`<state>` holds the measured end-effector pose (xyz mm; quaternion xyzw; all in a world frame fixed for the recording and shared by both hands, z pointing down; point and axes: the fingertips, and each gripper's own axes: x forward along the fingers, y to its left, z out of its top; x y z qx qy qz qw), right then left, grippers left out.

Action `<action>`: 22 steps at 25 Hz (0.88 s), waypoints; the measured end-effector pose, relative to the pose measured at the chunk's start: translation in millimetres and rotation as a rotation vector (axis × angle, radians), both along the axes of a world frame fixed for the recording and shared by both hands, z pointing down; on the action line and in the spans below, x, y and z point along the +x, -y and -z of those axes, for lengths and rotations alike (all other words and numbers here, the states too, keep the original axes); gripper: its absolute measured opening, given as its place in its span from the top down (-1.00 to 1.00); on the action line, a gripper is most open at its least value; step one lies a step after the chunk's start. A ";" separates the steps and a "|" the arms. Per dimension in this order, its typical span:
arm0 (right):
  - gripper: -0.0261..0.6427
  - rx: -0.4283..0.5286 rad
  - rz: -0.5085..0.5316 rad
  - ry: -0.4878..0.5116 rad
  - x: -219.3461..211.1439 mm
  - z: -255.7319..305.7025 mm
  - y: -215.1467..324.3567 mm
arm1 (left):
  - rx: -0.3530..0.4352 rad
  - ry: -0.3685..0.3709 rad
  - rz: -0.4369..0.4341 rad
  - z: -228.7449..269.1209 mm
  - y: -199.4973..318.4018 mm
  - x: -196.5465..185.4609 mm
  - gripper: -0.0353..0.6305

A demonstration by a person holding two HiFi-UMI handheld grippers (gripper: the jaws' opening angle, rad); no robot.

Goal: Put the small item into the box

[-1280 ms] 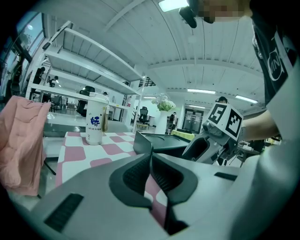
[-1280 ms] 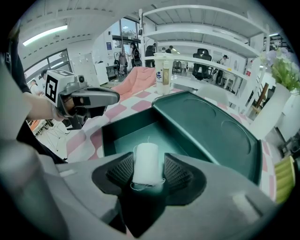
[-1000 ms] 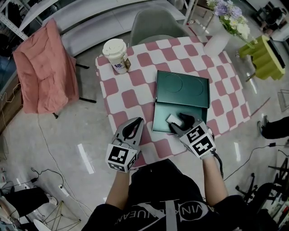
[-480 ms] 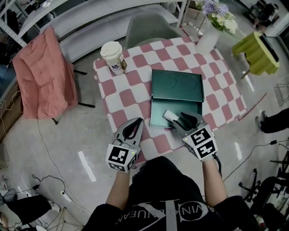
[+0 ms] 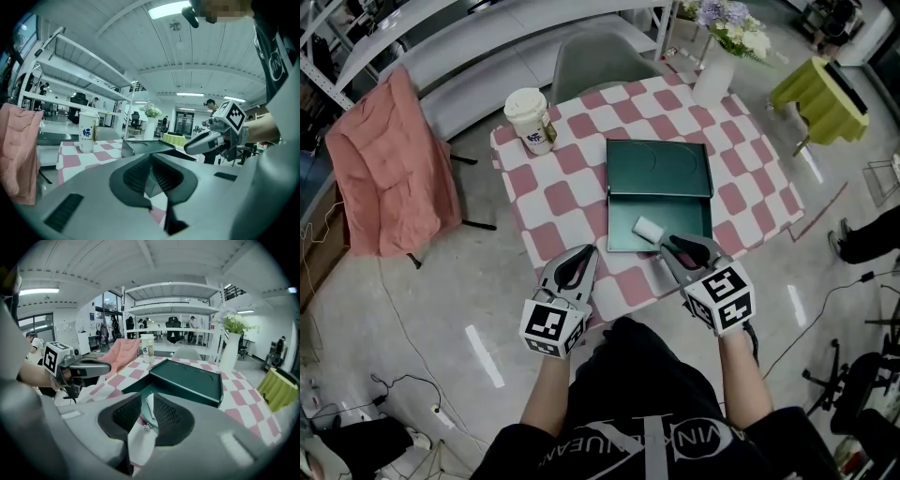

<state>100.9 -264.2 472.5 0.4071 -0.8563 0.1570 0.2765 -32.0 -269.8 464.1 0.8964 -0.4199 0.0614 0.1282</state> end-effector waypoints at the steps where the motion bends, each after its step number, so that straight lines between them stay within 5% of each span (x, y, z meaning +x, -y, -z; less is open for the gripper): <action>1: 0.67 0.007 -0.007 0.006 0.1 2.1 -2.7 | 0.003 0.000 -0.004 1.2 -2.5 0.0 0.83; 22: 0.90 0.179 -0.177 0.224 16.8 60.9 -64.8 | 0.065 -0.030 -0.066 37.7 -56.2 9.9 0.83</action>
